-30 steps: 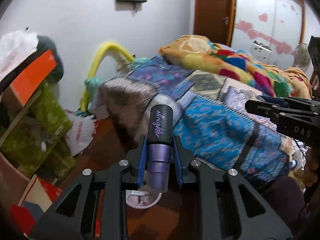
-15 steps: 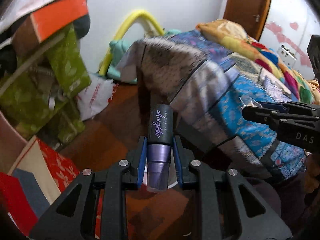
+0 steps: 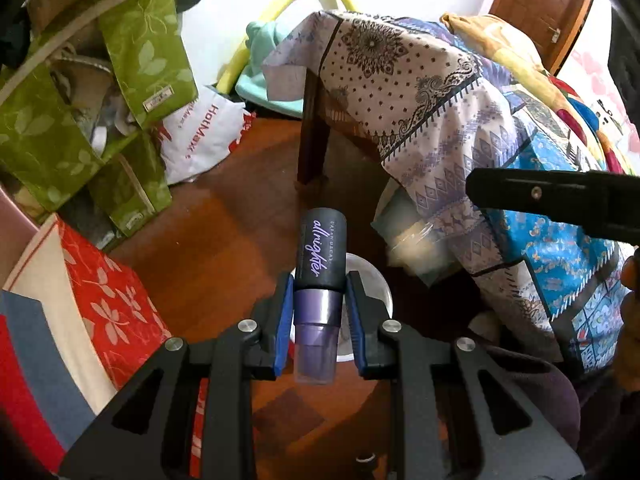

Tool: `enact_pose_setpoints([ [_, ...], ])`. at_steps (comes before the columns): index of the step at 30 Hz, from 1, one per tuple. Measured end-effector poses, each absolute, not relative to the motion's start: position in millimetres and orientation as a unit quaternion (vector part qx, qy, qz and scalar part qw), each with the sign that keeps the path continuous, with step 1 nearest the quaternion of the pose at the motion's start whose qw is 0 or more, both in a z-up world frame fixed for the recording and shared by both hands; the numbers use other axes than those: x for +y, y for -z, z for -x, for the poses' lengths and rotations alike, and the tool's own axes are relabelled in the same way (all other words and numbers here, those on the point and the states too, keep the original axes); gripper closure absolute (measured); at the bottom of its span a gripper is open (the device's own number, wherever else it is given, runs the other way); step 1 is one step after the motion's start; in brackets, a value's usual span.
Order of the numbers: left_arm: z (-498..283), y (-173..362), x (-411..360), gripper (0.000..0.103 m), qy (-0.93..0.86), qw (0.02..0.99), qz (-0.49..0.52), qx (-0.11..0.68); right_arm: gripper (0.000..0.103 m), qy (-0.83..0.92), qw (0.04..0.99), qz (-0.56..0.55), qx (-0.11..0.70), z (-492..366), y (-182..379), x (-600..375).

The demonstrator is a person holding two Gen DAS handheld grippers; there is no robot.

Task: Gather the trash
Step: 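Open the right gripper over the bin while the left gripper releases the cylinder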

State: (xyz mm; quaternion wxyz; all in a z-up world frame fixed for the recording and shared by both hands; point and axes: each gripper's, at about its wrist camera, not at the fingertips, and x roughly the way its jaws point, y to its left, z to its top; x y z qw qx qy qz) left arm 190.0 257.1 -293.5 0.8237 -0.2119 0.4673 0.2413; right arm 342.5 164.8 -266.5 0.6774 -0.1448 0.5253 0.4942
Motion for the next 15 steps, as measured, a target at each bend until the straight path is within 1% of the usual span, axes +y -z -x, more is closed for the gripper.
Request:
enact_pose_setpoints([
  [4,-204,301,262,0.078,-0.234,0.82,0.229,0.47,0.049,-0.482,0.694,0.16,0.51,-348,265,156],
  [8,-222,309,270,0.077,-0.227,0.808,0.259,0.479,0.049,-0.474,0.697,0.153,0.516,-356,267,144],
  [10,-229,312,270,0.073,-0.232,0.803,0.259,0.484,0.049,-0.467,0.698,0.155,0.52,-359,269,139],
  [15,-230,307,262,0.072,-0.236,0.802,0.249,0.489,0.049,-0.46,0.703,0.158,0.519,-360,266,126],
])
